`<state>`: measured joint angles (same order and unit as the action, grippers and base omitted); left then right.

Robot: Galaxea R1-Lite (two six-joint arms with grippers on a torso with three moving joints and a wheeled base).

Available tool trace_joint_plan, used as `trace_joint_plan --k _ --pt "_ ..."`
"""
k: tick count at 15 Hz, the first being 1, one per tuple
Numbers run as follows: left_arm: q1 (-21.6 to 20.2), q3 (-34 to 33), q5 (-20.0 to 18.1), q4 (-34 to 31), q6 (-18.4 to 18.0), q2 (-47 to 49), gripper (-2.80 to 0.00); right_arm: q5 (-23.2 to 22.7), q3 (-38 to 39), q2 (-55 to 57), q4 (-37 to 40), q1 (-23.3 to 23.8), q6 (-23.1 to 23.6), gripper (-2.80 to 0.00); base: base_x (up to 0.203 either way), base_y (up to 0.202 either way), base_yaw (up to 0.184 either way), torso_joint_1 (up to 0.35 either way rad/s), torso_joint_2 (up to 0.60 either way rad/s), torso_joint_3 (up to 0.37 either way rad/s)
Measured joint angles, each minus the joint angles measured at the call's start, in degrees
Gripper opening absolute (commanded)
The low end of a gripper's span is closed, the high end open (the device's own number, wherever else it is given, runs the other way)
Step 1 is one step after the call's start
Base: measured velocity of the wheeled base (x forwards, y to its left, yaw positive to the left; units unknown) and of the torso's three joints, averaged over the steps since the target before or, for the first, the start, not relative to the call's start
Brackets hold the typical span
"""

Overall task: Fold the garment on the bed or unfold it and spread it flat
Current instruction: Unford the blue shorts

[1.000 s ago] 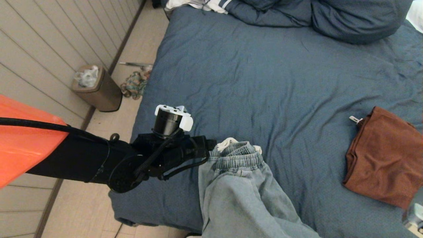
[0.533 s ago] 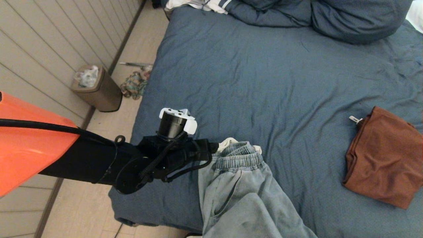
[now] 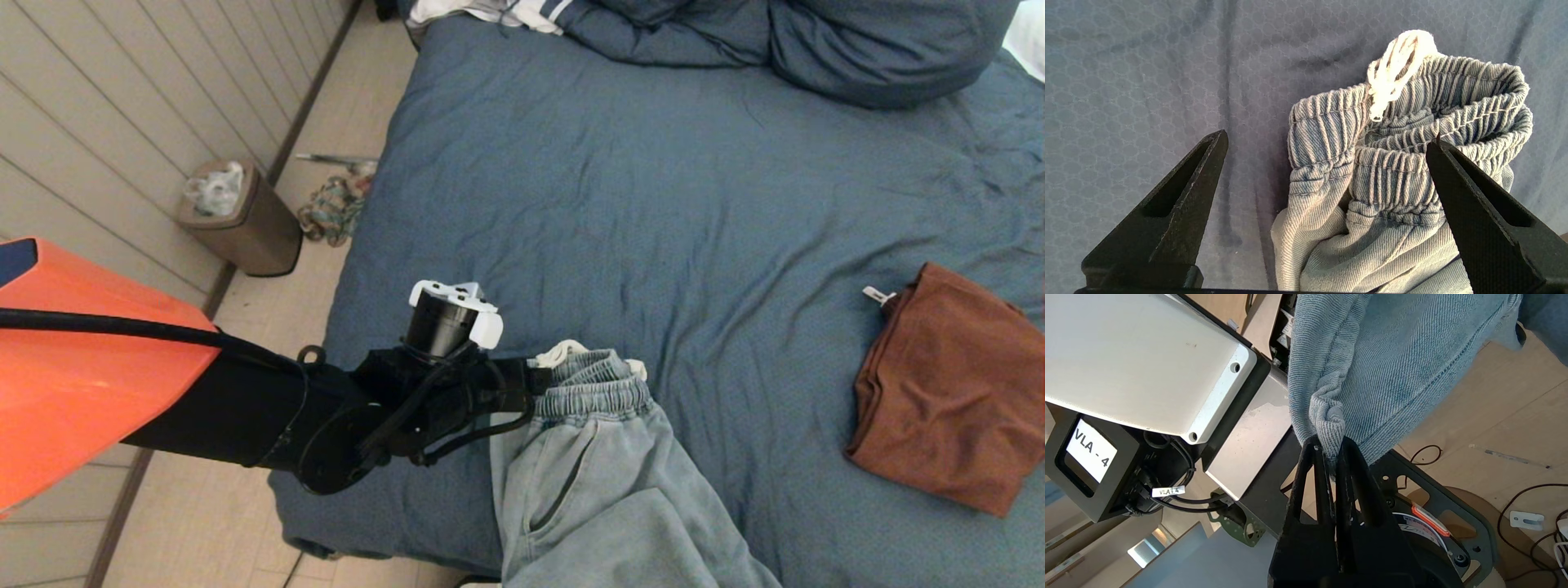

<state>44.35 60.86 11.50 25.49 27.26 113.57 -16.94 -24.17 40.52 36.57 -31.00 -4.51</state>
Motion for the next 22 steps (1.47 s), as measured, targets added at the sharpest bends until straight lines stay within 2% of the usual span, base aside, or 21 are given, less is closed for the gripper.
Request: trace_joint_plan --k 8,9,10,17,19,20,22 --pt "0.02 0.15 0.00 0.01 -0.02 0.24 0.00 0.02 0.33 -3.58 1.88 -3.17 0.79 -2.80 0.000 0.000 0.000 0.000 0.00 0.000" --pt "0.02 0.13 0.00 0.00 -0.01 0.26 0.00 0.05 0.17 -3.67 1.71 -3.28 0.71 -1.21 0.000 0.000 0.000 0.000 0.00 0.000" --pt "0.02 0.13 0.02 0.02 -0.02 0.27 0.00 0.32 0.09 -3.75 1.57 -3.08 0.77 0.00 0.000 0.000 0.000 0.000 0.00 0.000" --pt "0.02 0.13 -0.01 0.00 -0.02 0.29 0.00 0.69 0.25 -3.71 1.11 -4.00 1.71 0.00 0.000 0.000 0.000 0.000 0.00 0.000" --pt "0.02 0.15 -0.01 -0.05 -0.02 0.29 0.00 0.80 -0.93 -2.52 -1.60 -3.43 1.36 0.00 0.000 0.000 0.000 0.000 0.00 0.000" --pt "0.05 0.42 0.01 -0.07 0.00 0.29 0.00 1.04 -1.57 -1.17 -3.80 -3.03 0.95 -2.80 0.000 0.000 0.000 0.000 0.00 0.000" --pt "0.28 1.31 0.02 -0.67 0.00 0.06 0.00 1.86 -2.92 3.29 -9.30 -1.66 0.08 -2.80 0.000 0.000 0.000 0.000 0.00 0.000"
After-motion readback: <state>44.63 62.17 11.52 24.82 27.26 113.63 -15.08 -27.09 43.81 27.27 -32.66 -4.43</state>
